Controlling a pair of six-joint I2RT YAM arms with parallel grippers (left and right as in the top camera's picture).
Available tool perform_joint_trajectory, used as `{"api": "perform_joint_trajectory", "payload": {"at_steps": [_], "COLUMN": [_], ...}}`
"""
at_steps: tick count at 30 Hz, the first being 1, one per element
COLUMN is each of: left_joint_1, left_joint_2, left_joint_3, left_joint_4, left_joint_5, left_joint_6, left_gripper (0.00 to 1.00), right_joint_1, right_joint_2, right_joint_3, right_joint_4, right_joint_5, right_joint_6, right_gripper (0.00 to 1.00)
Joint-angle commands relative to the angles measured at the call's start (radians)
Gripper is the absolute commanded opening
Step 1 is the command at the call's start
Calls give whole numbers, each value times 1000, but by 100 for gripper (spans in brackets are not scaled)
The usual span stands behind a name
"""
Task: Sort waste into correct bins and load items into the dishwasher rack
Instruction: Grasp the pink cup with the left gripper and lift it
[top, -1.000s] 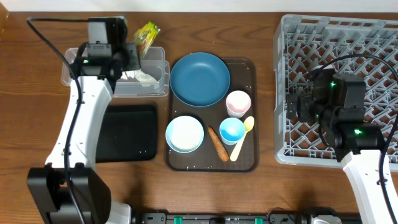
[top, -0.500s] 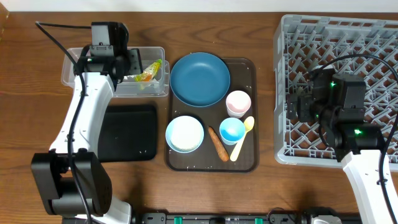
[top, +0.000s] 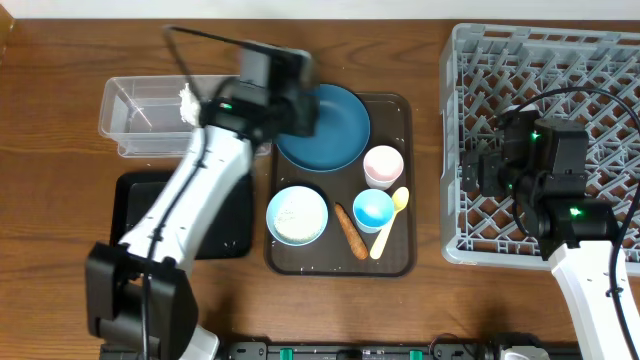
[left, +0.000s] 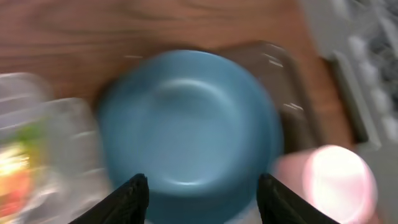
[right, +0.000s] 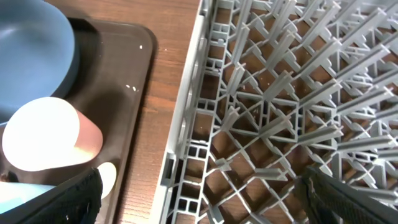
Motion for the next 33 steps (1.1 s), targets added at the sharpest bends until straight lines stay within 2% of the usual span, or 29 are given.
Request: {"api": "perform_joint_trajectory", "payload": {"at_steps": [1, 7, 13, 15, 17, 18, 19, 26, 33], "left_joint_1": [-82, -208, -265, -267, -264, -261, -261, -238, -126], "left_joint_2": [43, 139, 211, 230, 245, 249, 249, 248, 190], "left_joint_3": [-1, -1, -1, -1, -1, -1, -1, 3, 39], "left_joint_4": [-3, -10, -9, -5, 0, 3, 8, 90, 132], "left_joint_5": [20, 20, 19, 19, 19, 19, 19, 16, 31], "left_joint_6": [6, 6, 6, 6, 6, 6, 6, 5, -188], "left_gripper": [58, 58, 58, 50, 35, 24, 20, 6, 6], "right_joint_1": [-3, -3, -3, -3, -3, -3, -3, -3, -3], "right_joint_2": [1, 1, 1, 1, 1, 1, 1, 1, 1], "right_joint_3": [20, 20, 20, 20, 20, 20, 20, 20, 20], "right_joint_4": [-2, -6, -23, -24, -24, -24, -24, -25, -21], "right_joint_5": [28, 28, 28, 28, 28, 28, 28, 29, 161], "right_joint_6": [33, 32, 32, 32, 32, 32, 32, 32, 49], "right_gripper": [99, 99, 99, 99, 99, 99, 99, 99, 99]}}
